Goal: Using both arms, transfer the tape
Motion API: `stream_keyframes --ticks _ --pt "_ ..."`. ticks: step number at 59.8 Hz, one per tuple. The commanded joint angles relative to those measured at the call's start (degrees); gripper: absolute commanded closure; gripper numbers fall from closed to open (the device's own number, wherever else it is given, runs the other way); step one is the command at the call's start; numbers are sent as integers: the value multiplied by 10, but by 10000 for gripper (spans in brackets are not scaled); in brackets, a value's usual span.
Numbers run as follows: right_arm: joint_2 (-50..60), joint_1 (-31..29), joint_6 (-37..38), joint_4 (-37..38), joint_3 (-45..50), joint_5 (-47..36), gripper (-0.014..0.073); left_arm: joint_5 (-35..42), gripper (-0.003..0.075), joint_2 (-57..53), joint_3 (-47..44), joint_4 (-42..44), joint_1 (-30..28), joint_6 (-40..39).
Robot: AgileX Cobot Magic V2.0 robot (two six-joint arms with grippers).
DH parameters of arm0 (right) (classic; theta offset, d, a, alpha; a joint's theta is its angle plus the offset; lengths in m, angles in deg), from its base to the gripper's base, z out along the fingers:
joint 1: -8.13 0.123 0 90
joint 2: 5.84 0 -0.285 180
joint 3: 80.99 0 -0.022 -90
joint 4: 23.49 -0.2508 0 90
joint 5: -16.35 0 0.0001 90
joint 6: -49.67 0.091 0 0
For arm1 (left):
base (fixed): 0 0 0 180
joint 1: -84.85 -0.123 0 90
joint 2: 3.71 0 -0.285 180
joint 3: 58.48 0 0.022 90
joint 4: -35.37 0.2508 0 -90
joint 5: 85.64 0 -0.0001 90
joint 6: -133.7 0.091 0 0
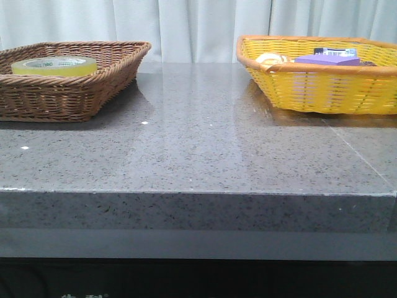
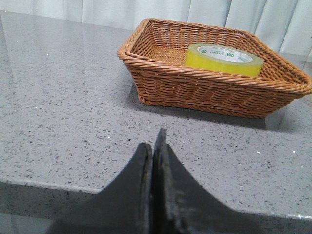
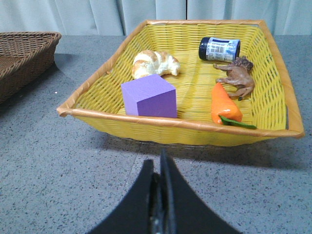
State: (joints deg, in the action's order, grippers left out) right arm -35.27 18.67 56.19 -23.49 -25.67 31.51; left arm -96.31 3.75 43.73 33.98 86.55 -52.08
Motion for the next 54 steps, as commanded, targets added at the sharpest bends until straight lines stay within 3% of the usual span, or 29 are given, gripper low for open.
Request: stream_keyframes --ticks 1,17,36,54 --pt "-3 -4 -2 0 -16 -49 662 51 740 -10 -21 -2 -1 -2" --pt "68 -40 -72 -28 76 -144 662 51 740 -10 -21 -2 0 -2" --pt "239 -125 -81 -94 212 -124 662 51 740 -10 -21 -2 0 -2" --pt "234 -125 -82 -85 220 -99 662 50 740 -10 -21 -2 0 -2"
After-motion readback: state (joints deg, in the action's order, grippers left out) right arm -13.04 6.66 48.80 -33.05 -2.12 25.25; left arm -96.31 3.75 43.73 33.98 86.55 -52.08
